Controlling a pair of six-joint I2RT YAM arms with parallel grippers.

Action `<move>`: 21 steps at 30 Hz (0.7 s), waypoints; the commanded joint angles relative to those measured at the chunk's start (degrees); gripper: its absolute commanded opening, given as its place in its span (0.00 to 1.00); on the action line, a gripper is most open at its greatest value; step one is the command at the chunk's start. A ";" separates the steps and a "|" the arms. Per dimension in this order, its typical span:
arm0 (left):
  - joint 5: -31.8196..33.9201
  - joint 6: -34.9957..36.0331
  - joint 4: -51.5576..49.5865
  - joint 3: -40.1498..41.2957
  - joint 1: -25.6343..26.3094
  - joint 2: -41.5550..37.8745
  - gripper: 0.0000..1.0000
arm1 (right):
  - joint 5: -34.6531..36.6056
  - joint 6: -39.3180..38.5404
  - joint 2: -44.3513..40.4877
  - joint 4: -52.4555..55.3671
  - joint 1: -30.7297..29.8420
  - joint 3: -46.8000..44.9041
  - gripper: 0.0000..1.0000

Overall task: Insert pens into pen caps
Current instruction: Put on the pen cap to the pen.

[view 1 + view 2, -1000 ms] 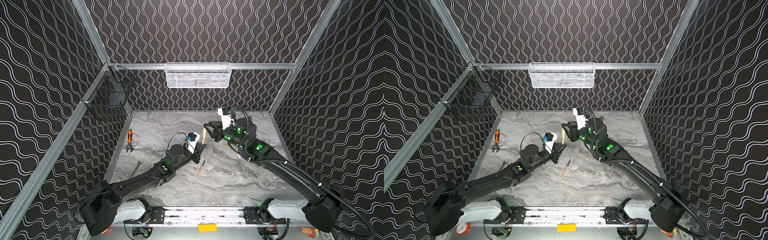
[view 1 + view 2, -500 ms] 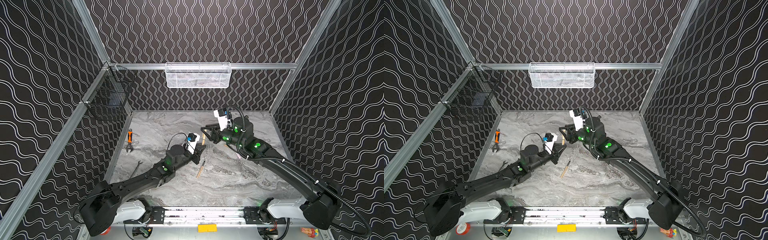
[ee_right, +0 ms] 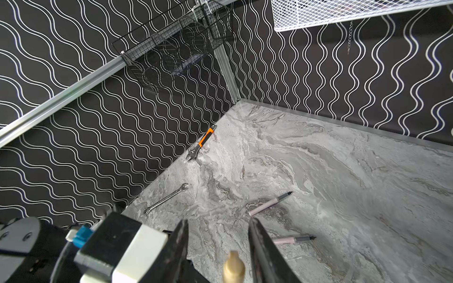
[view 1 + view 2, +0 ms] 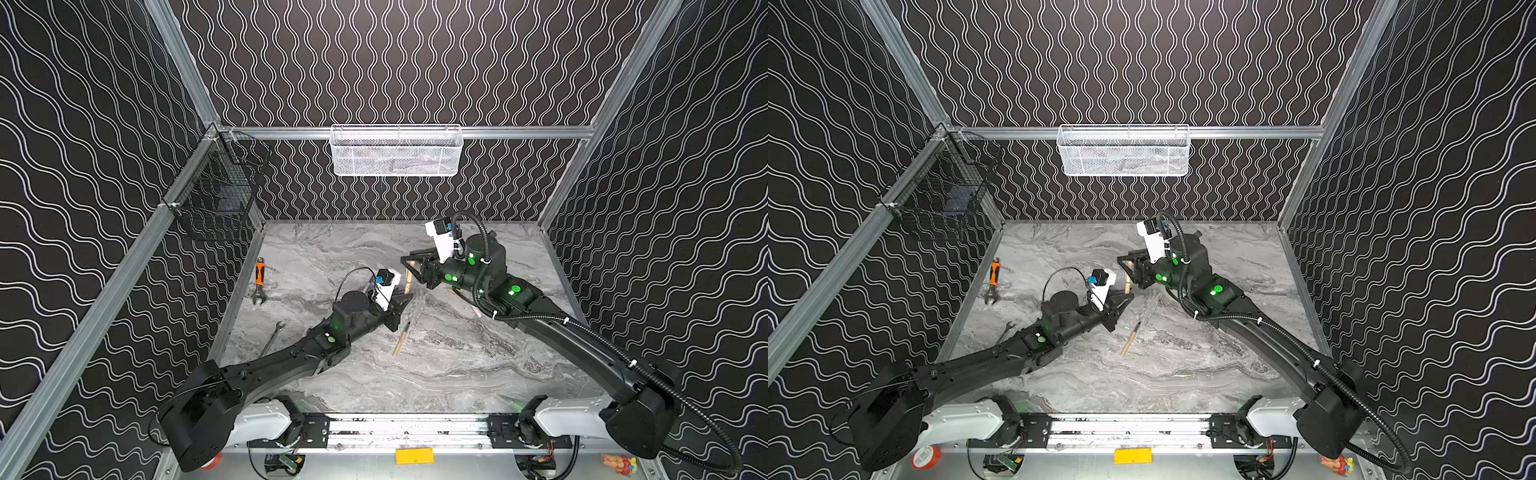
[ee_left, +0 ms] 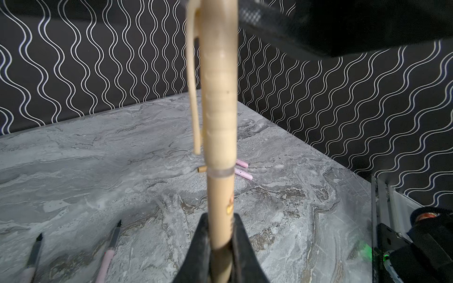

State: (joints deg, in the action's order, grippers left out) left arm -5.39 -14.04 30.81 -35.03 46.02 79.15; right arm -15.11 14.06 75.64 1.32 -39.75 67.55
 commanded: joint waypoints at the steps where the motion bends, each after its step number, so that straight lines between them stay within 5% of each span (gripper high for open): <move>1: -0.70 -0.95 1.32 -0.30 -0.13 0.10 0.04 | -0.68 -0.24 0.38 0.38 -0.07 -0.43 0.40; 10: -0.43 -0.79 1.18 -0.48 -0.09 -0.70 0.04 | -0.92 0.26 0.64 0.19 -0.05 -1.65 0.31; 21: 1.02 -0.46 1.08 -1.92 -0.07 -1.26 0.03 | -4.28 1.05 0.40 -0.42 -0.15 -3.94 0.03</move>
State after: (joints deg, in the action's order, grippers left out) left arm -5.13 -14.81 28.97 -35.59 46.02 78.41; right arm -16.97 14.31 76.29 0.67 -39.68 64.42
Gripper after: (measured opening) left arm 0.139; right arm 0.084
